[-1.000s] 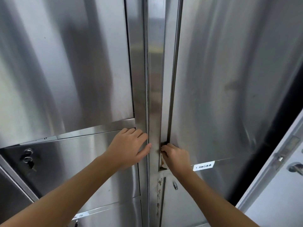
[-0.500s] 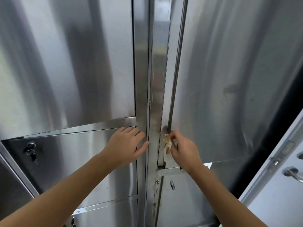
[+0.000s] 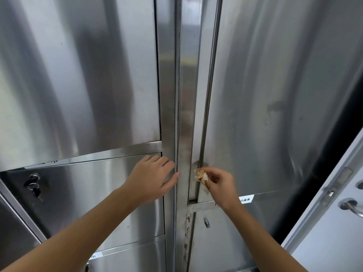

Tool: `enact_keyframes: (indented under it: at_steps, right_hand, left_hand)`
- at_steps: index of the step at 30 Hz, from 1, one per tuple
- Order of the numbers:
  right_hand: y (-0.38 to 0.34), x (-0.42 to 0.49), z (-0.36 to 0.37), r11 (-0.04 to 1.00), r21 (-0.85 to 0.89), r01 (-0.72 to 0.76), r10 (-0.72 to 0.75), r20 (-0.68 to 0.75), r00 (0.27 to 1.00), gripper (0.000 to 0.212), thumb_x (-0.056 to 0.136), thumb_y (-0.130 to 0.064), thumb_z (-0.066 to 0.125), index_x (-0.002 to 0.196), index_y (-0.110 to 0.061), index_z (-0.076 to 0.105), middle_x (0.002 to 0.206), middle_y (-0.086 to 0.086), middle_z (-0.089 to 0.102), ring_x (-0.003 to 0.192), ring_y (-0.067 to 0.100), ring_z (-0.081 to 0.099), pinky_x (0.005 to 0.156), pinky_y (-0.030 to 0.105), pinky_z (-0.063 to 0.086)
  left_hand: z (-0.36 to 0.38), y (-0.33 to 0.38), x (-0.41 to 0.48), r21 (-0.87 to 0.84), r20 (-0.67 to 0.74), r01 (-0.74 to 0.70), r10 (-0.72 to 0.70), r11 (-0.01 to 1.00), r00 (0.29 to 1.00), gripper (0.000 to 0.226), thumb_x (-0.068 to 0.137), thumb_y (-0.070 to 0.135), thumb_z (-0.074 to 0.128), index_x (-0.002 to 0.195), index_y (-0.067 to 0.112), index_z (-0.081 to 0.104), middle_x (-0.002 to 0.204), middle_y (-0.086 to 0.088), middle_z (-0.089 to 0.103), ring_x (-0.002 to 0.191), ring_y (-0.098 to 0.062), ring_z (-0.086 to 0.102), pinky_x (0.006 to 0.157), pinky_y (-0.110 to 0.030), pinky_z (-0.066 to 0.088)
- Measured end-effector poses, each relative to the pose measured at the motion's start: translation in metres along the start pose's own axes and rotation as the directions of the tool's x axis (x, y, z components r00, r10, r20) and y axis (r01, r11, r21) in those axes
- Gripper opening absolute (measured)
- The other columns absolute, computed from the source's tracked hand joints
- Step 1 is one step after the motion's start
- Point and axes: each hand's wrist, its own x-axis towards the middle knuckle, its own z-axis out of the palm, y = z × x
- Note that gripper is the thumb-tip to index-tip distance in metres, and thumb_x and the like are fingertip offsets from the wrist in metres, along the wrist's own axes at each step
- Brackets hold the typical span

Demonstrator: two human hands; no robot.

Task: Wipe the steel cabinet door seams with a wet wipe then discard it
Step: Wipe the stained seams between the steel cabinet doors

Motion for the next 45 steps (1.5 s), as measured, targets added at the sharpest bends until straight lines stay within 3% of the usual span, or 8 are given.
enact_keyframes:
  at_steps: [4, 9, 13, 16, 24, 33, 41, 45]
  right_hand:
    - [-0.005, 0.003, -0.001, 0.982, 0.149, -0.119, 0.121, -0.006, 0.993, 0.041, 0.094, 0.012, 0.051, 0.093, -0.02, 0.077, 0.088, -0.004, 0.078, 0.085, 0.006, 0.072, 0.076, 0.017, 0.055]
    - [-0.007, 0.004, -0.004, 0.92, 0.28, -0.275, 0.287, -0.001, 0.958, 0.037, 0.104, -0.012, 0.044, 0.092, -0.024, 0.077, 0.085, -0.008, 0.076, 0.082, 0.007, 0.069, 0.072, 0.019, 0.054]
    - [-0.005, 0.007, 0.003, 0.944, 0.284, -0.169, 0.178, -0.007, 0.984, 0.008, 0.094, -0.015, 0.068, 0.097, -0.011, 0.073, 0.094, 0.006, 0.076, 0.089, 0.015, 0.07, 0.081, 0.022, 0.054]
    - [-0.001, 0.008, 0.011, 0.961, 0.232, -0.152, 0.165, -0.038, 0.986, 0.014, 0.088, -0.022, 0.076, 0.098, -0.015, 0.068, 0.095, 0.001, 0.075, 0.092, 0.014, 0.07, 0.078, 0.019, 0.054]
    - [0.0, 0.011, 0.017, 0.929, 0.31, -0.202, 0.245, -0.105, 0.964, 0.006, 0.092, -0.009, 0.067, 0.087, -0.006, 0.069, 0.073, 0.009, 0.068, 0.064, 0.011, 0.06, 0.061, 0.023, 0.049]
    - [-0.007, 0.013, 0.021, 0.964, 0.251, -0.091, 0.138, -0.174, 0.975, 0.007, 0.092, -0.011, 0.07, 0.092, -0.018, 0.072, 0.089, 0.005, 0.075, 0.077, 0.02, 0.072, 0.069, 0.034, 0.059]
    - [-0.009, 0.023, 0.018, 0.875, -0.471, 0.113, -0.275, -0.29, 0.917, 0.01, 0.083, -0.03, 0.079, 0.086, -0.028, 0.07, 0.087, -0.016, 0.061, 0.079, 0.006, 0.059, 0.064, 0.024, 0.051]
    - [-0.01, 0.029, 0.025, 0.863, -0.5, 0.068, -0.236, -0.28, 0.931, 0.011, 0.084, -0.034, 0.076, 0.08, -0.028, 0.068, 0.07, -0.012, 0.063, 0.063, 0.007, 0.059, 0.055, 0.028, 0.049]
  left_hand:
    - [0.003, 0.002, 0.001, 0.013, 0.014, -0.003, 0.003, 1.0, 1.0, 0.033, 0.099, 0.043, 0.043, 0.088, 0.02, 0.063, 0.08, 0.004, 0.063, 0.071, -0.017, 0.058, 0.068, -0.031, 0.043]
    - [0.004, 0.001, 0.002, 0.016, 0.035, 0.001, -0.001, 1.0, 0.999, 0.036, 0.1, 0.044, 0.041, 0.088, 0.02, 0.064, 0.08, 0.005, 0.062, 0.07, -0.017, 0.056, 0.069, -0.029, 0.039]
    - [0.006, -0.001, 0.002, 0.012, 0.061, 0.01, -0.011, 1.0, 0.998, 0.038, 0.101, 0.045, 0.039, 0.089, 0.02, 0.065, 0.082, 0.005, 0.063, 0.071, -0.016, 0.056, 0.069, -0.028, 0.038]
    - [0.007, -0.003, 0.002, -0.004, 0.097, 0.028, -0.027, 1.0, 0.995, 0.042, 0.102, 0.047, 0.035, 0.092, 0.02, 0.066, 0.085, 0.005, 0.065, 0.074, -0.017, 0.058, 0.071, -0.031, 0.043]
    - [0.011, -0.009, -0.001, -0.026, 0.15, 0.063, -0.058, 0.998, 0.987, 0.044, 0.102, 0.047, 0.034, 0.096, 0.02, 0.068, 0.092, 0.003, 0.069, 0.081, -0.017, 0.063, 0.076, -0.034, 0.05]
    - [0.014, -0.013, -0.001, -0.027, 0.143, 0.085, -0.08, 0.996, 0.986, 0.045, 0.102, 0.048, 0.034, 0.096, 0.019, 0.068, 0.09, 0.003, 0.068, 0.081, -0.018, 0.062, 0.076, -0.033, 0.049]
    - [0.011, -0.011, 0.006, -0.03, 0.147, 0.088, -0.082, 0.996, 0.986, 0.045, 0.102, 0.048, 0.033, 0.095, 0.02, 0.067, 0.091, 0.003, 0.068, 0.082, -0.019, 0.062, 0.075, -0.035, 0.051]
    - [0.011, -0.011, 0.007, -0.018, 0.167, 0.083, -0.079, 0.996, 0.983, 0.047, 0.103, 0.049, 0.031, 0.097, 0.02, 0.067, 0.094, 0.003, 0.068, 0.084, -0.019, 0.063, 0.076, -0.036, 0.05]
